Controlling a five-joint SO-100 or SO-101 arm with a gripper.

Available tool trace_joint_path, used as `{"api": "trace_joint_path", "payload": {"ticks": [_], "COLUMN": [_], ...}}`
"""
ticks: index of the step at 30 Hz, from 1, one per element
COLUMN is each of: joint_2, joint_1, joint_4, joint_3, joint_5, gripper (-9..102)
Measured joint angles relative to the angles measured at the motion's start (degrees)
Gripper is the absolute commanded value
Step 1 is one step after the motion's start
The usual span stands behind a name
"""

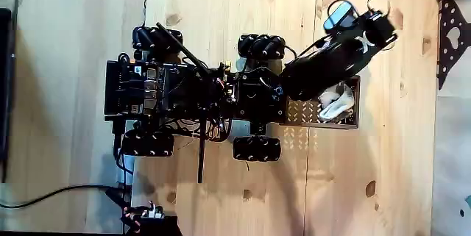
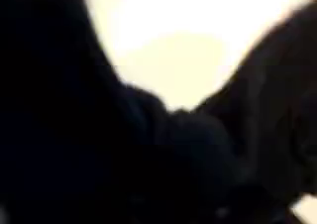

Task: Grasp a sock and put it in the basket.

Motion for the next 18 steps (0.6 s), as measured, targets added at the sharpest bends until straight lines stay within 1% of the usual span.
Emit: {"api": "trace_joint_path", "payload": {"ticks": [4, 5, 7, 10, 14, 16, 18], "joint_2": [17.14, 20.65, 27.07, 37.53, 47.29, 46.23, 43.95], "joint_1": [5.8, 8.26, 14.06, 24.87, 36.91, 39.81, 40.43], "joint_4": [12.74, 14.94, 16.79, 15.64, 7.65, 4.92, 3.78], "joint_3": [0.0, 0.18, 0.88, 6.24, 18.19, 20.57, 21.18], "joint_5": [0.35, 0.35, -0.09, -4.75, -15.56, -18.46, -18.28], "gripper": [0, 0, 0, 0, 0, 0, 0]}}
